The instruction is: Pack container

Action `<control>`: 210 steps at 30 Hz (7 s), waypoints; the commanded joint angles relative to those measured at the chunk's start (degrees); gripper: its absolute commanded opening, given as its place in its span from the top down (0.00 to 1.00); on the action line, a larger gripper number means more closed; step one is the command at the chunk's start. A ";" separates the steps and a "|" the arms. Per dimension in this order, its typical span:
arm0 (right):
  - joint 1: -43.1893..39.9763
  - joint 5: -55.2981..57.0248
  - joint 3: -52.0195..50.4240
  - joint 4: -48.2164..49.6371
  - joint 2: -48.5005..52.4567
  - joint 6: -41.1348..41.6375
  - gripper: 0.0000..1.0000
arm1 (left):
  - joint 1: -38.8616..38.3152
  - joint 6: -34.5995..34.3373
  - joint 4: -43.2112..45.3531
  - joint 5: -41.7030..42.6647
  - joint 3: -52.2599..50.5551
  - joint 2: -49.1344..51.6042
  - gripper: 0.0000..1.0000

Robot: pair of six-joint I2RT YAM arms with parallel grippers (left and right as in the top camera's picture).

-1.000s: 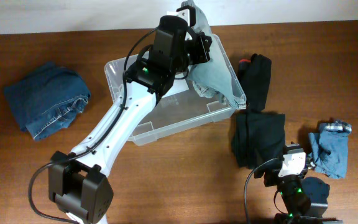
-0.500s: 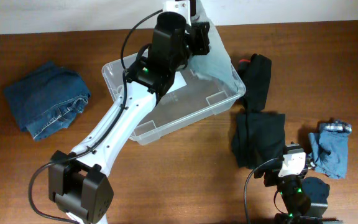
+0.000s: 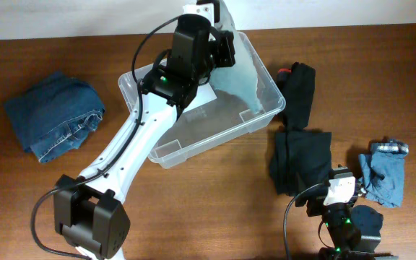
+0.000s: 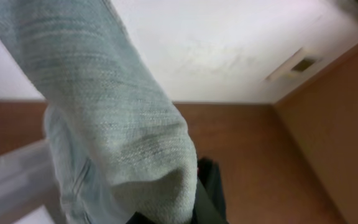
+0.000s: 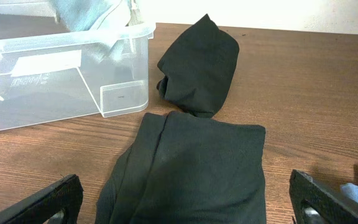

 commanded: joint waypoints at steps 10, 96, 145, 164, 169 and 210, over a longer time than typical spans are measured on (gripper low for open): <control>-0.35 -0.33 -0.35 -0.22 -0.44 0.68 0.02 | -0.24 -4.15 -10.27 1.77 2.10 4.57 1.00; -0.35 -0.33 -0.35 -0.22 -0.44 0.68 0.01 | -5.44 14.19 -17.97 -15.19 6.01 8.33 1.00; -0.35 -0.31 -0.35 -0.22 -0.44 0.68 0.01 | 8.83 -1.05 -52.35 -23.69 14.21 -4.59 0.00; -0.35 -0.31 -0.35 -0.22 -0.44 0.68 0.02 | 42.23 2.51 -61.11 -16.70 14.21 -1.40 0.00; -0.35 -0.31 -0.35 -0.22 -0.44 0.68 0.01 | 56.98 15.67 -60.61 -0.24 14.19 3.32 0.00; -0.35 -0.31 -0.35 -0.22 -0.44 0.68 0.02 | 70.25 41.24 -59.87 40.79 14.38 19.93 0.99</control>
